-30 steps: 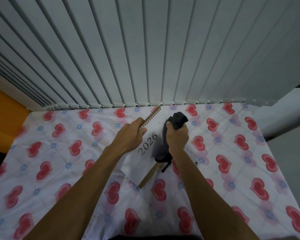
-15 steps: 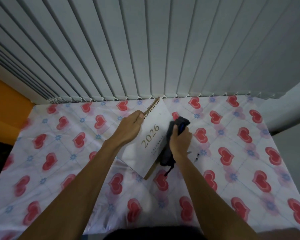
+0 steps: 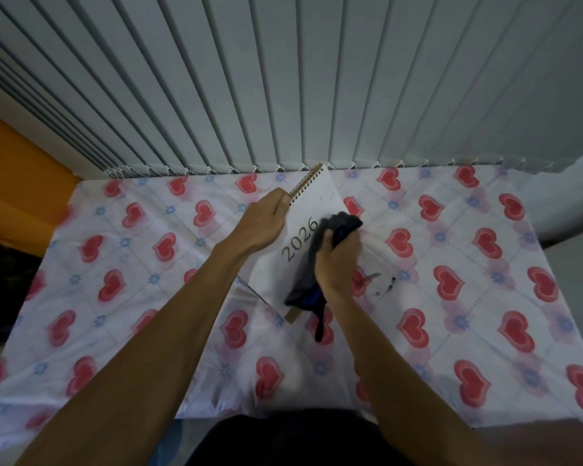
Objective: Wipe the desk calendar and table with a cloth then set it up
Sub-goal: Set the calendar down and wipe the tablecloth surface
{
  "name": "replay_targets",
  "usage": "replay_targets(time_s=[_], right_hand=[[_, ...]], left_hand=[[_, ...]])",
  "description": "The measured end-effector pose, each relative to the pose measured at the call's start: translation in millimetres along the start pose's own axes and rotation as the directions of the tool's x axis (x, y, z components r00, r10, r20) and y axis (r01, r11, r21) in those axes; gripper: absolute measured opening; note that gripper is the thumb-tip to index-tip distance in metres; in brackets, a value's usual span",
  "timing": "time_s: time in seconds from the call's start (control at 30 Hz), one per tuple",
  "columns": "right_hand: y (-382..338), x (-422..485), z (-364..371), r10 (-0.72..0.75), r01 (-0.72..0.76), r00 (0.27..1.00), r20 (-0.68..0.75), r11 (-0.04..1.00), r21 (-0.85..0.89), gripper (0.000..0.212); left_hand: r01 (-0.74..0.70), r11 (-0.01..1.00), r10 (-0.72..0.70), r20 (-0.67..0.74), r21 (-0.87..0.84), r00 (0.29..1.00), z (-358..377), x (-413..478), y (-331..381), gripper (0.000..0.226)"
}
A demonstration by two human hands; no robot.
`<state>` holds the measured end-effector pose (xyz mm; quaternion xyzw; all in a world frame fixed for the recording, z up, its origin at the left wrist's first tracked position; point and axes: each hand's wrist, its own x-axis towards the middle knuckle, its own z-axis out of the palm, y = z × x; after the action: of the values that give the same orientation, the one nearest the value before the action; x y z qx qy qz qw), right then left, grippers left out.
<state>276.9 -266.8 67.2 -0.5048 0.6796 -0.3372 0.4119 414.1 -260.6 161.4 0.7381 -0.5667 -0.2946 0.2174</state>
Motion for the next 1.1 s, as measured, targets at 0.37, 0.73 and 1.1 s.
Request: replay_targets(time_s=[0.37,0.73,1.1], right_hand=[[0,-88,-16,0.110,-0.120,0.940,0.323,0.993,0.011,0.056],[55,-18,-111,0.246,-0.259,0.946,0.211,0.965,0.038,0.044],[66,20,-105,0.286,-0.319,0.843,0.455,0.948,-0.005,0.024]], left_hand=[[0.008,0.994,-0.019,0.096,0.110,0.995,7,2,2,0.031],[-0.301,0.908,0.234,0.244,0.291,0.941,0,58,55,0.043],[-0.421,0.823,0.313,0.315,0.381,0.896,21,112,79,0.050]])
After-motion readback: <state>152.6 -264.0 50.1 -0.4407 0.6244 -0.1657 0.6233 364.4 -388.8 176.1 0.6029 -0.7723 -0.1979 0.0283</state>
